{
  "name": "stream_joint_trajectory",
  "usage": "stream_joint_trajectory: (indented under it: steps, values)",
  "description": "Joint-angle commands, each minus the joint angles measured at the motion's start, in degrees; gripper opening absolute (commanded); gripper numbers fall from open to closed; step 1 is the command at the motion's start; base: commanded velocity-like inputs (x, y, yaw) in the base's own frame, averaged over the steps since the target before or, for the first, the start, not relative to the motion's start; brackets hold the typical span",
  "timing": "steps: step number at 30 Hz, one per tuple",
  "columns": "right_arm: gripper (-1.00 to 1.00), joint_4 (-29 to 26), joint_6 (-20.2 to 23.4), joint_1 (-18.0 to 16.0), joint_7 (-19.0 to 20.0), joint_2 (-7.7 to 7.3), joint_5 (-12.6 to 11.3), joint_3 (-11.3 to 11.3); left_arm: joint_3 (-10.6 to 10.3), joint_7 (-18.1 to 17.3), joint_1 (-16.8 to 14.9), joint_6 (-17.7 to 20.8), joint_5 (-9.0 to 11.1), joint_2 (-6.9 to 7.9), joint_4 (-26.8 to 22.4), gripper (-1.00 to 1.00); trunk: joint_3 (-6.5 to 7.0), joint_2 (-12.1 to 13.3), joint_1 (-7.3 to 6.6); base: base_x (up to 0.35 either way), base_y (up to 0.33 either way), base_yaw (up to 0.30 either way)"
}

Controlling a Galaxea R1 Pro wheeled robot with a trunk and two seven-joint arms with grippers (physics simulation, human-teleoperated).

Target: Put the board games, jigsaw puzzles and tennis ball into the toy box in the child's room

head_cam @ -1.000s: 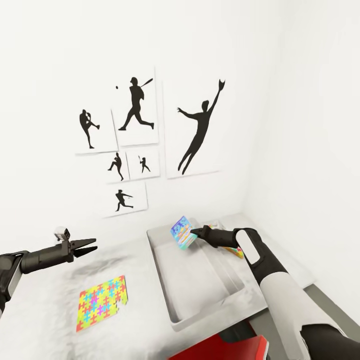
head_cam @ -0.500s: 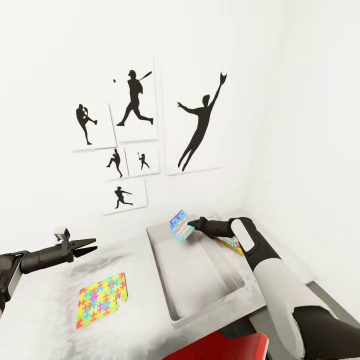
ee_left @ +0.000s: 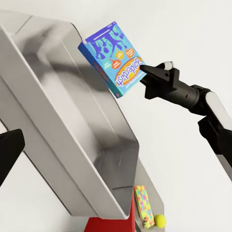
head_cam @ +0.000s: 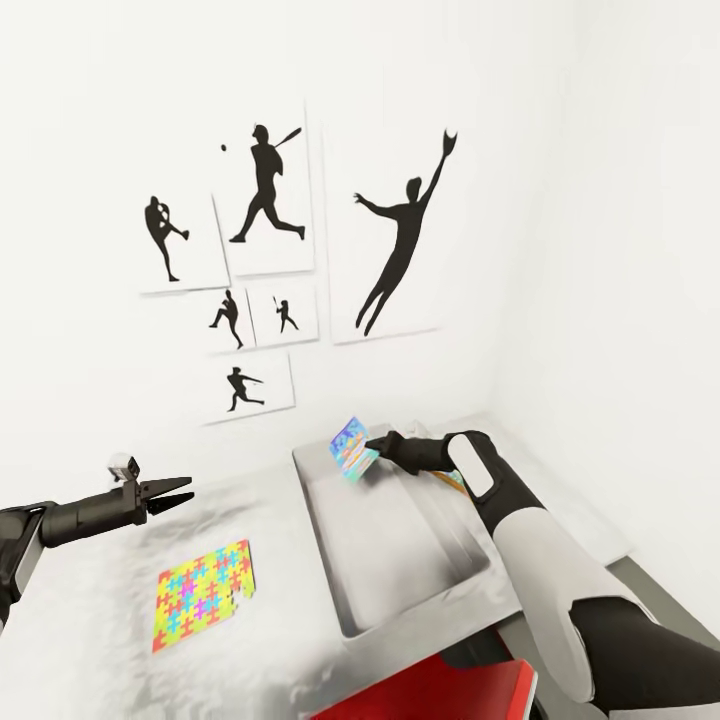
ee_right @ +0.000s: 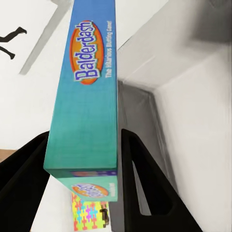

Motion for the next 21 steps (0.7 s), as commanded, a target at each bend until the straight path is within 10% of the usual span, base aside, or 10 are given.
stream_joint_trajectory:
  steps: [1, 21]
  values:
    - [-1.00, 0.04, -0.01, -0.06, 0.22, 0.01, 0.36, 0.01, 0.00, -0.25, -0.05, 0.61, -0.05, 0.01, 0.00, 1.00, -0.22, -0.13, 0.03, 0.000, 0.000, 0.000]
    - [-1.00, 5.66, -3.01, -1.39, -1.42, 0.01, 0.64, 0.46, 0.00, -0.25, -0.05, 0.61, 0.01, 0.01, 0.00, 1.00, -2.08, -0.13, 0.03, 0.000, 0.000, 0.000]
